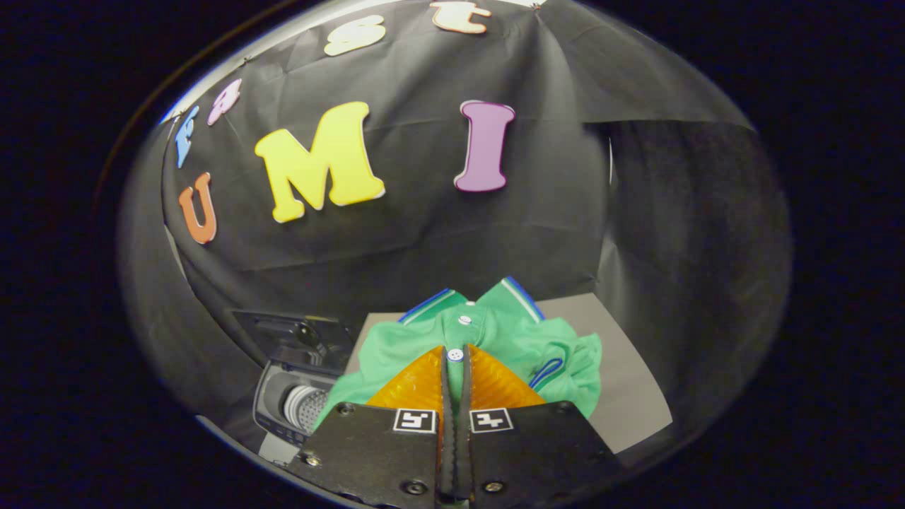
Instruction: Put the clothes into the washing machine and then close the washing machine lid.
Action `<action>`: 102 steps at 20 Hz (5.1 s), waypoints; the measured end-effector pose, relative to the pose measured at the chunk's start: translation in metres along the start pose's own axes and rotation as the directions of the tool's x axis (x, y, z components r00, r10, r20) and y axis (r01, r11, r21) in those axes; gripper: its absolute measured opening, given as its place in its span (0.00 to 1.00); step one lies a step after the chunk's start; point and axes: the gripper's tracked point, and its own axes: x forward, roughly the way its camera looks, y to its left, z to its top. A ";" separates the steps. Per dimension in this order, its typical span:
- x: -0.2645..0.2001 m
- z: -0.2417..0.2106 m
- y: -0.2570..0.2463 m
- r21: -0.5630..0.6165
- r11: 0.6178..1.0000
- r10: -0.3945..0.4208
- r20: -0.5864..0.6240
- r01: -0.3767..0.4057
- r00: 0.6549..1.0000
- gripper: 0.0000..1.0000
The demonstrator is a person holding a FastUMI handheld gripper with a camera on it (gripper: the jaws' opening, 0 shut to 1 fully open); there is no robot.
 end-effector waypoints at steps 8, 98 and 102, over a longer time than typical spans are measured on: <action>-0.035 0.047 0.082 -0.063 0.986 0.163 0.114 -0.156 0.980 0.05; 0.164 -0.030 0.341 -0.022 0.941 0.329 -0.178 -0.338 0.928 0.98; 0.210 -0.036 0.352 -0.016 0.953 0.293 -0.209 -0.303 0.933 0.98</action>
